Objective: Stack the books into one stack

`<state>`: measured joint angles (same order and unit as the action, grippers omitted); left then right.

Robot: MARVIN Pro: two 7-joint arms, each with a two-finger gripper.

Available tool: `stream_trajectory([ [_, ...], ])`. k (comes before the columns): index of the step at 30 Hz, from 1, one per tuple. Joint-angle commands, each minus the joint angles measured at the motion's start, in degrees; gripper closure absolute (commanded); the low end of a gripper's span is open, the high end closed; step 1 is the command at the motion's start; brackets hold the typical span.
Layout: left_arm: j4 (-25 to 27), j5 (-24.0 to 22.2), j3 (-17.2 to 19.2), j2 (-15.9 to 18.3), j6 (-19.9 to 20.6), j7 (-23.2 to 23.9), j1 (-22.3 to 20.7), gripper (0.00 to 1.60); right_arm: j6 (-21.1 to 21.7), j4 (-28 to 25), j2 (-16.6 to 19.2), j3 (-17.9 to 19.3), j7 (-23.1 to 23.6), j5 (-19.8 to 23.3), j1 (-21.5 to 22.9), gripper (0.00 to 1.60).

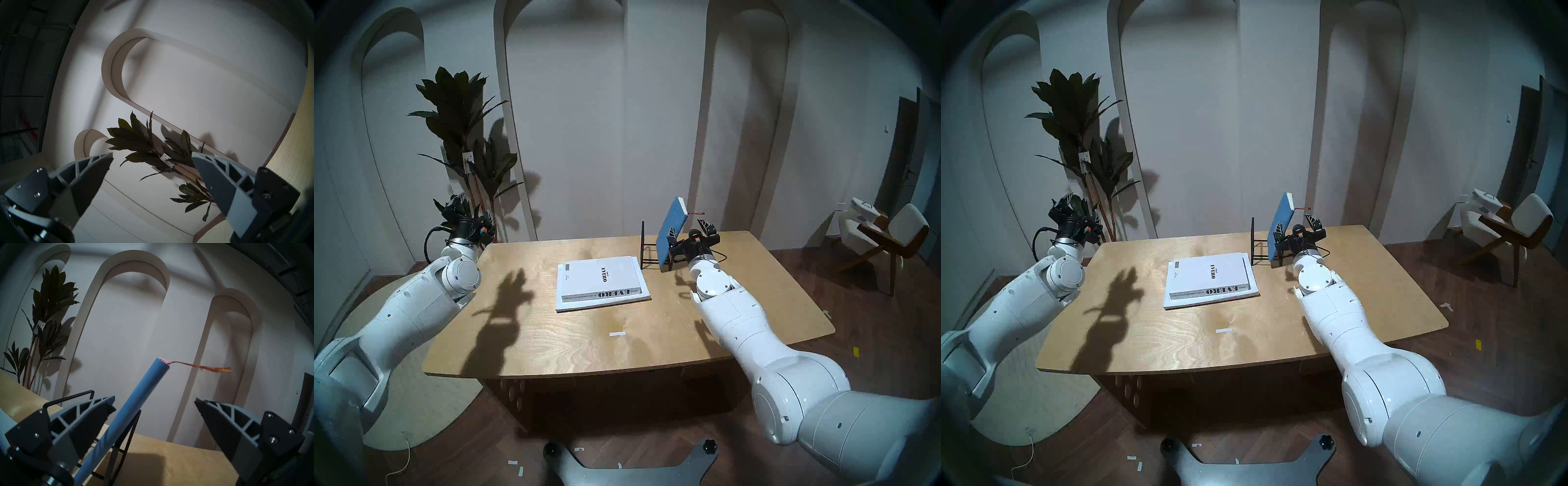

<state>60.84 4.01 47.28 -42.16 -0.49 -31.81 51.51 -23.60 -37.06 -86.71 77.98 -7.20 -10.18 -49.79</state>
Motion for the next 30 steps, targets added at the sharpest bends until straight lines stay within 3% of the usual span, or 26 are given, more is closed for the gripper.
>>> stream_trajectory([
  [1, 0.5, 0.1, 0.6, 0.2, 0.0, -0.3, -1.1, 0.00, -1.8, 2.4, -1.5, -0.7, 0.0, -0.5, 5.4, 0.00],
  [10, 0.4, 0.1, 0.7, 0.2, -0.1, -0.3, -1.1, 0.00, -1.7, 8.9, -3.0, -1.1, -1.4, -1.1, 9.3, 0.00],
  [11, 0.4, 0.1, 0.7, 0.2, -0.1, -0.3, -1.1, 0.00, -1.5, 9.5, -3.2, -1.0, -1.7, -1.1, 9.7, 0.53],
  [12, 0.4, 0.1, 0.7, 0.2, -0.1, -0.3, -1.1, 0.00, -1.2, 10.2, -3.3, -1.1, -2.3, -1.4, 10.2, 0.82],
  [13, 0.4, 0.1, 0.7, 0.2, -0.1, -0.3, -1.1, 0.00, -1.2, 10.9, -3.5, -1.1, -2.6, -1.4, 10.6, 0.94],
  [16, 0.4, 0.1, 0.7, 0.2, -0.1, -0.3, -1.1, 0.00, -1.2, 12.9, -3.9, -1.5, -4.1, -2.2, 11.5, 1.05],
  [19, 0.4, 0.1, 0.7, 0.2, -0.1, -0.3, -1.1, 0.00, -2.2, 15.2, -4.5, -1.8, -5.8, -2.9, 12.3, 1.37],
  [22, 0.4, 0.1, 0.7, 0.2, -0.1, -0.3, -1.1, 0.00, -3.1, 16.8, -5.0, -2.2, -7.7, -3.5, 12.7, 1.56],
  [30, 0.4, 0.1, 0.7, 0.2, -0.1, -0.3, -1.1, 0.00, -6.2, 16.6, -5.9, -2.0, -15.2, -4.2, 13.1, 1.60],
])
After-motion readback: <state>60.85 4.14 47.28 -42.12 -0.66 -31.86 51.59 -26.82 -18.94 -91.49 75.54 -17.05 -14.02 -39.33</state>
